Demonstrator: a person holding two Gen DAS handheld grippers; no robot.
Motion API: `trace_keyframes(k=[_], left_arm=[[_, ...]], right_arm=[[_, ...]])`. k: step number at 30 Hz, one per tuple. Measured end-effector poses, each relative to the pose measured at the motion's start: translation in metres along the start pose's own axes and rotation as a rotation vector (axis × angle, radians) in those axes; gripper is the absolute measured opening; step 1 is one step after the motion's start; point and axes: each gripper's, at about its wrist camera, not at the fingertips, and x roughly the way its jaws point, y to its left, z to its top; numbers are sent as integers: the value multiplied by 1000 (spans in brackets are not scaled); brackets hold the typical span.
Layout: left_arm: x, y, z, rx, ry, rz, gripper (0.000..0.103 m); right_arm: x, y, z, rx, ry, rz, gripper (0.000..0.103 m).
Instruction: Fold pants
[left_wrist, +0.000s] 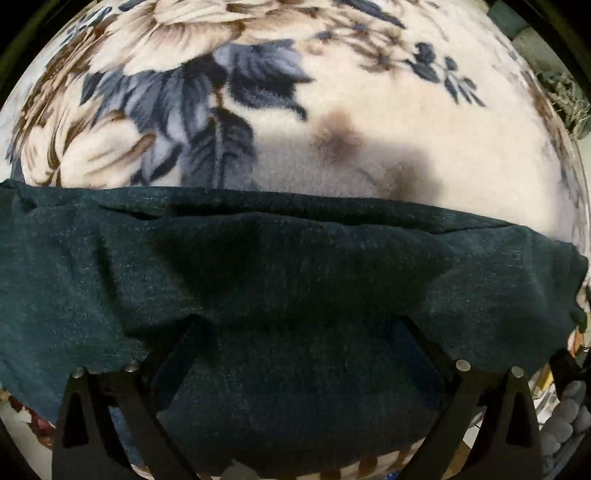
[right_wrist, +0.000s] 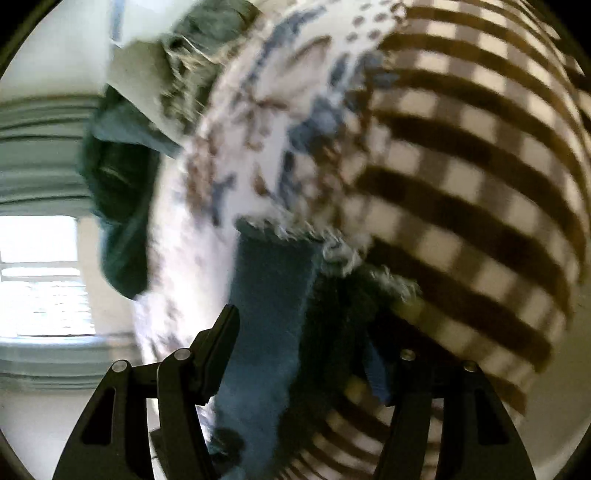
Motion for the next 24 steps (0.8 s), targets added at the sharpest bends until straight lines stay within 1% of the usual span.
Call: trace_keyframes(k=[3, 4, 5, 7, 8, 9, 10, 11, 12, 13, 14, 16, 17, 20, 21, 24], left_arm=[[5, -7, -6, -21, -24, 24, 103], [11, -15, -7, -27, -21, 33, 103], [12, -16, -8, -29, -15, 37, 103], [13, -18, -7, -33, -4, 38, 103], [12, -17, -6, -32, -2, 34, 103], [8, -14, -1, -31, -2, 31, 103], [4, -3, 2, -25, -4, 26, 103], [4, -3, 2, -20, -7, 21, 103], [0, -1, 0, -14, -6, 16, 103], [-5, 3, -2, -2, 0, 13, 103], [-7, 11, 1, 9, 9, 10, 103], [-16, 12, 1, 35, 23, 26, 103], [-25, 12, -1, 45, 11, 46, 103], [-55, 14, -6, 70, -53, 106, 103], [-65, 17, -7, 67, -72, 112, 103], [-93, 34, -10, 28, -101, 100, 103]], right_arm=[[10, -11, 6, 45, -12, 104, 65], [16, -15, 9, 56, -11, 123, 65], [21, -16, 11, 57, -14, 124, 64], [28, -8, 11, 23, -12, 125, 54], [32, -3, 11, 2, 0, 130, 41], [36, 3, 11, -15, 15, 141, 38], [38, 7, 9, -37, 22, 129, 38], [40, 10, 8, -63, 31, 88, 37], [46, 13, 7, -86, 45, 26, 31], [49, 14, 7, -95, 44, -14, 26], [50, 14, 7, -93, 39, -36, 18], [48, 21, 5, -98, 29, -68, 11], [45, 28, 2, -115, 23, -87, 7], [28, 67, -15, -212, 0, -147, 7], [24, 79, -21, -238, -8, -152, 7], [9, 126, -48, -336, -21, -172, 6]])
